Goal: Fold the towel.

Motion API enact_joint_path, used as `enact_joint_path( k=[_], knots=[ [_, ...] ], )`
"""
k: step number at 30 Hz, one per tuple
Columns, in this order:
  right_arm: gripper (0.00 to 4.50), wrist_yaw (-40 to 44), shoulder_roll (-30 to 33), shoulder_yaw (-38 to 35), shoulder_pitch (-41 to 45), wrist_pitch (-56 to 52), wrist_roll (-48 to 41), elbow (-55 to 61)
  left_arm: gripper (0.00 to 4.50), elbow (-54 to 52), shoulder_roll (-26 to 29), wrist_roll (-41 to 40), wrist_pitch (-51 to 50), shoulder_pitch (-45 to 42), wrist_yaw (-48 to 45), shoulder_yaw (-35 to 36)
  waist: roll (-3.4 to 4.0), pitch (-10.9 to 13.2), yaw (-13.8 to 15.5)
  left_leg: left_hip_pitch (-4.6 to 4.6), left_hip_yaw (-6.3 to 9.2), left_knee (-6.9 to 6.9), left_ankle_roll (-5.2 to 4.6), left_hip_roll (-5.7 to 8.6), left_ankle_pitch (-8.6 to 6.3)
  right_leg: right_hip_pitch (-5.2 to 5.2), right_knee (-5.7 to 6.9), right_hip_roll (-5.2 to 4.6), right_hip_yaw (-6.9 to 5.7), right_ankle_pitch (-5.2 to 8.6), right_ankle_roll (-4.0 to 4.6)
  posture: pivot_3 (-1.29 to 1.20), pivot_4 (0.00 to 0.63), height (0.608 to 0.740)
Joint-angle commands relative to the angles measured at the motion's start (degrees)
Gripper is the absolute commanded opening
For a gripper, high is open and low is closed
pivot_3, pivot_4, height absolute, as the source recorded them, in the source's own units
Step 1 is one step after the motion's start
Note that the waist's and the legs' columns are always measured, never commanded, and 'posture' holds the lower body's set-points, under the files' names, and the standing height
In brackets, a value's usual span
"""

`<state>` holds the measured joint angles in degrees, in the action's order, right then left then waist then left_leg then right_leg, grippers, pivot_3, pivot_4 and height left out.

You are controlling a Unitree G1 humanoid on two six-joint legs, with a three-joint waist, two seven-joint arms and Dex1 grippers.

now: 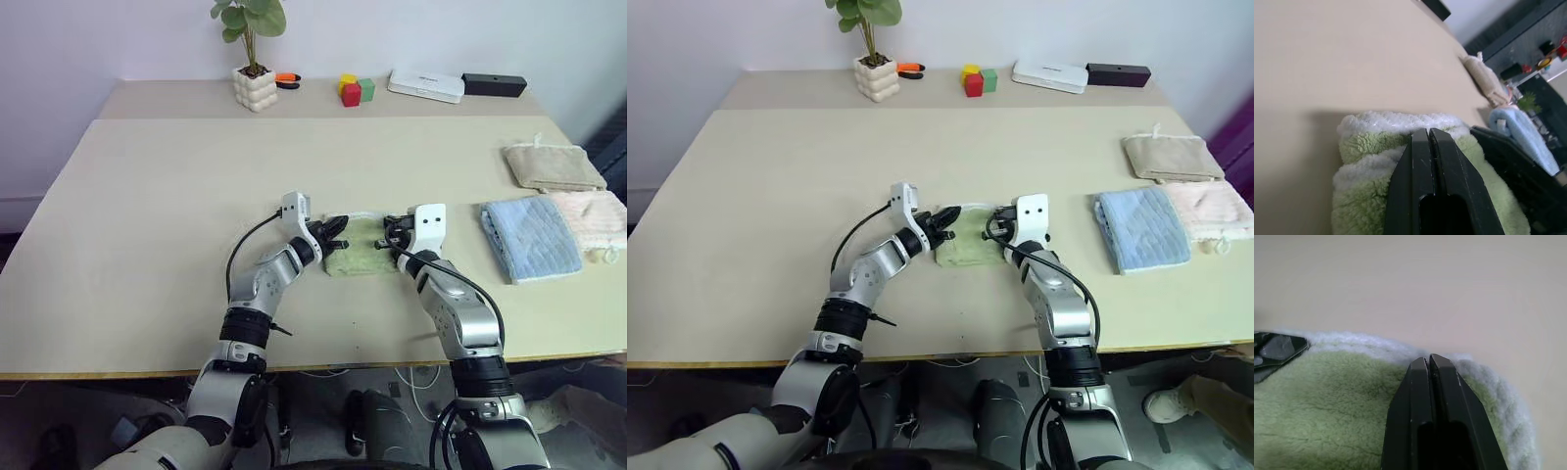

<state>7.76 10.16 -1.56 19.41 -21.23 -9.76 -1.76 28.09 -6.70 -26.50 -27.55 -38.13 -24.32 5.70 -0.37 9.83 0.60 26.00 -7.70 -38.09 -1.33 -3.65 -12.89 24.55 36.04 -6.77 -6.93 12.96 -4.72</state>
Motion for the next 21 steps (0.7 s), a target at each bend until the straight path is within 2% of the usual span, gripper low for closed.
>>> enact_joint_path(
  k=[1,8,10,11,13,15,18,20,21],
  knots=[
    [0.06,-1.12,0.30,-1.65,-0.63,1.09,0.99,-0.41,0.00,0.07,0.56,1.83,2.25,-0.49,-0.63,-1.05,0.00,0.00,-0.01,0.00,0.00,0.00,0.00,0.00,0.00,0.00,-0.01,-0.01,0.00,0.00,0.00,0.00,0.150,0.740],
    [0.06,-1.44,1.36,-2.52,0.03,1.06,1.83,0.34,0.00,-0.74,1.28,1.43,3.34,-0.25,-0.49,0.43,0.00,0.00,-0.04,0.00,0.01,0.00,0.00,-0.01,0.00,0.00,0.00,-0.01,0.00,0.00,0.00,0.00,0.150,0.740],
    [0.06,0.58,1.39,-4.35,0.67,0.53,-1.27,1.75,0.00,-2.32,2.36,1.35,3.64,0.00,-1.36,0.37,0.00,0.00,-0.11,0.00,0.01,0.00,0.00,-0.01,0.00,0.00,0.00,-0.01,0.00,0.00,0.00,0.00,0.150,0.740],
    [0.28,1.10,1.45,-5.31,1.04,-0.01,-2.55,2.48,0.00,-3.35,2.77,0.64,3.19,0.16,-2.05,0.61,0.00,0.00,-0.17,0.00,0.01,0.00,-0.01,-0.01,0.00,0.00,0.00,0.00,0.00,0.00,0.00,0.00,0.150,0.740],
    [0.84,3.22,1.30,-8.06,2.06,-1.82,-7.42,4.90,0.53,-6.75,3.81,-2.82,-1.36,0.40,-3.50,1.68,0.02,0.02,-0.20,0.00,0.01,0.00,0.00,-0.02,0.00,0.01,0.00,0.00,0.00,0.00,0.00,0.00,0.150,0.740],
    [1.88,5.46,3.34,-8.40,3.23,-2.17,-7.98,6.41,1.36,-11.34,5.18,-5.93,-6.45,0.75,-5.01,1.84,0.05,0.03,-0.37,0.02,0.00,0.01,0.00,-0.03,0.00,0.03,0.01,0.00,0.00,0.00,0.00,0.00,0.150,0.740],
    [3.46,9.16,7.35,-9.83,5.44,-2.98,-9.80,7.14,2.91,-17.58,7.31,-8.87,-12.76,-0.26,-1.49,4.03,0.08,0.05,-0.36,0.02,0.01,0.02,0.00,-0.03,0.00,0.04,0.02,0.00,0.01,0.00,-0.01,0.00,0.150,0.740],
    [4.49,12.98,10.68,-9.78,5.72,-2.67,-10.35,6.99,3.97,-20.35,8.78,-13.56,-17.65,-1.42,0.77,7.95,0.07,0.05,-0.30,0.02,0.01,0.02,0.00,-0.02,0.00,0.03,0.03,0.00,0.02,0.00,-0.01,0.00,0.150,0.740],
    [4.50,14.22,11.71,-9.75,5.64,-2.33,-10.61,6.83,4.45,-21.20,9.37,-14.62,-18.74,-1.57,1.24,8.79,0.07,0.05,-0.32,0.01,0.01,0.02,0.00,-0.02,0.00,0.03,0.03,0.00,0.01,0.00,-0.02,0.00,0.150,0.740]
  ],
)
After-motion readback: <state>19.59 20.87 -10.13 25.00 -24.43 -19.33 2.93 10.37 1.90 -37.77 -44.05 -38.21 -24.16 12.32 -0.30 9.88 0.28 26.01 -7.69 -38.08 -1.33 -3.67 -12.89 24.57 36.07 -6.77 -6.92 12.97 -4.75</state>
